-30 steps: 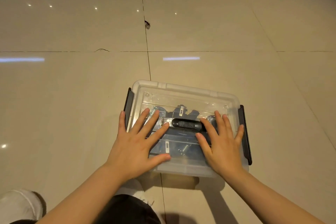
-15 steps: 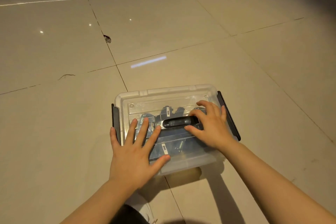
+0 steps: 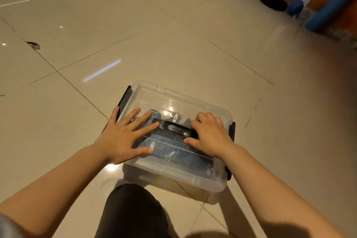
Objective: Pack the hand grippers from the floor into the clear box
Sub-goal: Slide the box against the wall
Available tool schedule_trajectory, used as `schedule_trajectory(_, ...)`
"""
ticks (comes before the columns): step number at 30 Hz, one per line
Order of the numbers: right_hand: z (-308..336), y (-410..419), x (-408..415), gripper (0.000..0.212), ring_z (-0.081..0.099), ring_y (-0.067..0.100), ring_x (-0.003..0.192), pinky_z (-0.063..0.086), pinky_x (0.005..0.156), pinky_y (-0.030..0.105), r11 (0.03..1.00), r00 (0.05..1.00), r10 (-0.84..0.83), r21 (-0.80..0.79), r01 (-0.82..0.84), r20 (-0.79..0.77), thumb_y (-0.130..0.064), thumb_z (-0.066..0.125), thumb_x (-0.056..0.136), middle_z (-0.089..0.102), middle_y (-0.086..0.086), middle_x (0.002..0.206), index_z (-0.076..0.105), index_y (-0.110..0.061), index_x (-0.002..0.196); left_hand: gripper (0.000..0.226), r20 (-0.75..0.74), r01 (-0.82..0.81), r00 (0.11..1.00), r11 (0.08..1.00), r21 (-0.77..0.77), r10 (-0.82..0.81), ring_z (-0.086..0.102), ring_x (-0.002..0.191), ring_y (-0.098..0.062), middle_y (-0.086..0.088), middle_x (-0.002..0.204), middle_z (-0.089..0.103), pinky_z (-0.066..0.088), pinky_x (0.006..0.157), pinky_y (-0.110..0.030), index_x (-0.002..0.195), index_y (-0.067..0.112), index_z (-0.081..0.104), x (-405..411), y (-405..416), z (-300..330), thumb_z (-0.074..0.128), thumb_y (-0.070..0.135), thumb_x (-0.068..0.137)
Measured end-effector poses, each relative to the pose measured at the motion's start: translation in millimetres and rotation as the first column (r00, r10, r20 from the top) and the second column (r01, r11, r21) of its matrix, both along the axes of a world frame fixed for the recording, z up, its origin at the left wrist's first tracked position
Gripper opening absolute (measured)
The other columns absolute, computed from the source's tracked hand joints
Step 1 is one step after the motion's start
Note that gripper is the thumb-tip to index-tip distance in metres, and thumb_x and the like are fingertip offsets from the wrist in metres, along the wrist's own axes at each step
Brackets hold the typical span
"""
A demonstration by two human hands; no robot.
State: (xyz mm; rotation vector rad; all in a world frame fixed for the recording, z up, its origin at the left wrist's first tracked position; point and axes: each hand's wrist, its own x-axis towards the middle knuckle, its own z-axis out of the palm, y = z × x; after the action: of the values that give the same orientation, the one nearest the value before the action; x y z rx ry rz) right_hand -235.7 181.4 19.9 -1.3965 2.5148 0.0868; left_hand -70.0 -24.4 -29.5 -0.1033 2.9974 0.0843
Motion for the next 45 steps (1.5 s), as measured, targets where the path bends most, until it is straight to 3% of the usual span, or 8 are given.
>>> schedule_trajectory(3,0.6,63.3,19.8,0.045,0.036,0.020,0.113,0.029,0.096,0.035,0.990,0.990,-0.140,-0.018,0.141,0.023,-0.053,0.051,0.088,0.042,-0.001,0.118,0.053,-0.020,0.118,0.076,0.124,0.117,0.985,0.992,0.051,-0.122,-0.026,0.140,-0.022,0.012,0.145,-0.036,-0.017,0.109,-0.057,0.131,0.053,-0.031,-16.8,40.5,4.9,-0.019,0.084,0.062)
schedule_trajectory(8,-2.8,180.6,78.4,0.039,0.039,0.018,0.109,0.031,0.094,0.028,0.896,0.900,-0.432,-0.086,0.435,0.055,-0.051,0.053,0.088,0.042,-0.003,0.113,0.056,-0.019,0.110,0.067,0.266,0.367,0.904,0.927,-0.079,-0.336,-0.012,0.144,-0.023,0.009,0.148,-0.027,-0.009,0.107,-0.065,0.139,0.047,-0.022,-36.1,144.0,31.9,0.007,0.072,0.084)
schedule_trajectory(12,2.4,261.6,145.5,0.042,0.036,0.019,0.115,0.038,0.090,0.028,0.729,0.731,-0.679,-0.060,0.682,0.072,-0.050,0.053,0.089,0.041,-0.001,0.118,0.054,-0.018,0.117,0.065,0.267,0.559,0.804,0.828,-0.038,-0.531,0.005,0.145,-0.020,0.007,0.158,-0.003,-0.011,0.105,-0.068,0.147,0.042,-0.005,-20.9,235.5,59.6,0.027,0.060,0.093)
schedule_trajectory(18,11.6,339.8,236.9,0.044,0.043,0.021,0.114,0.042,0.086,0.032,0.411,0.411,-0.912,-0.039,0.911,0.006,-0.050,0.048,0.092,0.041,0.003,0.127,0.054,-0.017,0.121,0.068,0.311,0.652,0.739,0.751,-0.104,-0.598,0.012,0.144,-0.021,0.006,0.158,-0.004,-0.009,0.106,-0.065,0.146,0.042,-0.007,29.3,293.1,96.9,0.034,0.058,0.093)
schedule_trajectory(29,5.7,404.0,395.9,0.046,0.044,0.024,0.116,0.045,0.085,0.034,0.093,0.093,-0.996,-0.080,0.992,-0.005,-0.048,0.048,0.093,0.039,0.005,0.132,0.050,-0.016,0.126,0.072,0.225,0.761,0.632,0.649,0.001,-0.742,0.008,0.144,-0.025,0.003,0.158,-0.004,-0.006,0.105,-0.069,0.147,0.041,-0.001,163.9,435.5,147.7,0.037,0.061,0.090)
schedule_trajectory(35,12.9,434.5,484.1,0.047,0.053,0.022,0.108,0.045,0.079,0.033,-0.007,-0.006,-1.000,-0.062,0.998,0.018,-0.056,0.049,0.090,0.052,0.003,0.122,0.057,-0.019,0.117,0.074,0.219,0.520,0.767,0.785,0.338,-0.603,0.009,0.144,-0.023,0.005,0.158,0.005,0.005,0.110,-0.064,0.146,0.042,0.008,247.7,453.2,135.5,0.043,0.065,0.086)
schedule_trajectory(40,13.8,455.8,561.0,0.044,0.056,0.018,0.101,0.045,0.074,0.029,-0.079,-0.078,-0.997,-0.040,0.996,0.019,-0.059,0.049,0.087,0.057,-0.001,0.112,0.059,-0.022,0.109,0.086,-0.007,0.511,0.846,0.808,0.292,-0.533,-0.007,0.144,-0.023,0.002,0.158,0.007,0.011,0.114,-0.054,0.147,0.037,0.012,303.8,462.4,123.6,0.042,0.074,0.075)
schedule_trajectory(45,-11.2,460.0,621.4,0.060,0.041,0.024,0.128,0.035,0.104,0.038,-0.054,-0.049,-0.998,-0.145,0.988,0.032,-0.063,0.032,0.090,0.043,0.004,0.139,0.043,-0.023,0.134,0.102,0.145,0.746,0.655,0.665,0.034,-0.742,-0.020,0.142,-0.026,-0.001,0.155,-0.020,-0.003,0.111,-0.060,0.145,0.039,-0.012,327.8,492.2,116.2,0.051,0.074,0.073)
